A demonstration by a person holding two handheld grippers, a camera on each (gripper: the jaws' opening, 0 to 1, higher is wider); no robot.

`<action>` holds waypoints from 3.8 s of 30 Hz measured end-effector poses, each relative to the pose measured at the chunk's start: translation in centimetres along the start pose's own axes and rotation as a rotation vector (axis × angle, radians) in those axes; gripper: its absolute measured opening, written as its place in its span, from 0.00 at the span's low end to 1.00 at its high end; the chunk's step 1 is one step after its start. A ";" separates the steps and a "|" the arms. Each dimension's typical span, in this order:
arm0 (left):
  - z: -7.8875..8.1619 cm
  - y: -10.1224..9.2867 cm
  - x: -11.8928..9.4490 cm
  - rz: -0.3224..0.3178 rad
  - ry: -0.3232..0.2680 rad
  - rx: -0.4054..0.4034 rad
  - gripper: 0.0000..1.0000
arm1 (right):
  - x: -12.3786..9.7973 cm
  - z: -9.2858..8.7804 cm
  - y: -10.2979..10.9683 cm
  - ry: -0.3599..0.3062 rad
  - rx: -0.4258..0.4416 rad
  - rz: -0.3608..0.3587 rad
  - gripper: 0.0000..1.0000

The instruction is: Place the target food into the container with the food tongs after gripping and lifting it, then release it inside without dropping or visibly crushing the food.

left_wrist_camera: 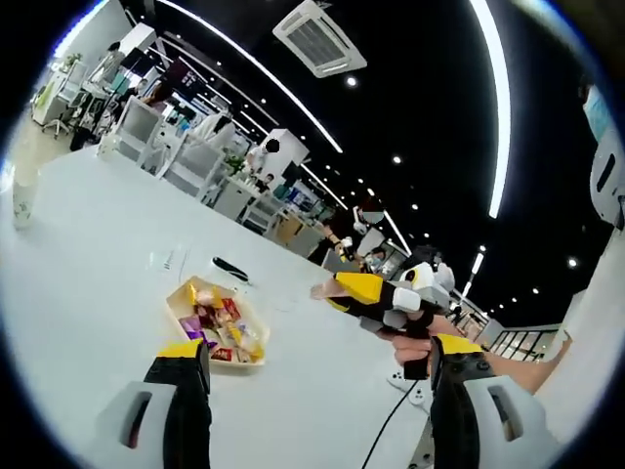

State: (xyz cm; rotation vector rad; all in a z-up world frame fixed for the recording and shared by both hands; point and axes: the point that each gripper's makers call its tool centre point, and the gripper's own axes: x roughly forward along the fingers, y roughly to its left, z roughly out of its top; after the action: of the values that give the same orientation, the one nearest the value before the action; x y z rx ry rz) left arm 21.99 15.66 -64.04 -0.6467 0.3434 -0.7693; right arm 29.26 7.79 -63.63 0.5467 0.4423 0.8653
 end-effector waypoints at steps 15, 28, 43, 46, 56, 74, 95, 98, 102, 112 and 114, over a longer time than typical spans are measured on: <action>3.0 -2.4 -1.6 -0.114 -0.028 0.024 0.92 | 0.9 0.0 3.3 -0.039 -0.001 0.060 0.28; 1.9 -2.3 -3.3 -0.149 0.035 0.051 0.85 | 0.8 -0.4 4.8 -0.124 -0.071 0.035 0.29; 1.9 -1.8 -4.3 -0.205 0.080 0.094 0.84 | 0.8 -1.2 7.2 -0.197 -0.147 0.009 0.28; 2.4 -1.9 -4.1 -0.210 0.067 0.086 0.84 | 0.9 -1.2 7.5 -0.192 -0.145 0.018 0.28; 1.6 -2.0 -4.3 -0.191 0.080 0.129 0.80 | 0.6 -1.9 10.1 -0.155 -0.092 0.155 0.28; 0.7 -4.8 -3.6 -0.312 0.107 0.130 0.61 | -3.1 -1.0 12.8 -0.226 -0.074 0.273 0.29; 2.5 -8.2 -4.0 -0.462 0.065 0.095 0.47 | -3.1 -3.0 15.0 -0.187 0.025 0.479 0.28; 2.2 -8.5 -4.2 -0.478 0.076 0.090 0.41 | -3.1 -3.4 15.2 -0.175 0.038 0.500 0.28; 1.9 -8.4 -4.1 -0.483 0.082 0.080 0.31 | -3.2 -3.8 15.6 -0.161 0.055 0.527 0.28; 1.2 -8.9 -4.3 -0.505 0.073 0.028 0.27 | -3.7 -4.5 15.9 -0.129 0.155 0.594 0.28; 1.0 -8.9 -4.5 -0.508 0.075 0.019 0.25 | -3.8 -4.6 16.1 -0.119 0.163 0.604 0.27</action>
State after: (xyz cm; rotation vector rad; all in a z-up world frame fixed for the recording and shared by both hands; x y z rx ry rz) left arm 14.70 14.54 -57.22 -0.6976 0.2405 -1.2821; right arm 14.97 14.49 -56.82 0.9009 0.2376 1.3717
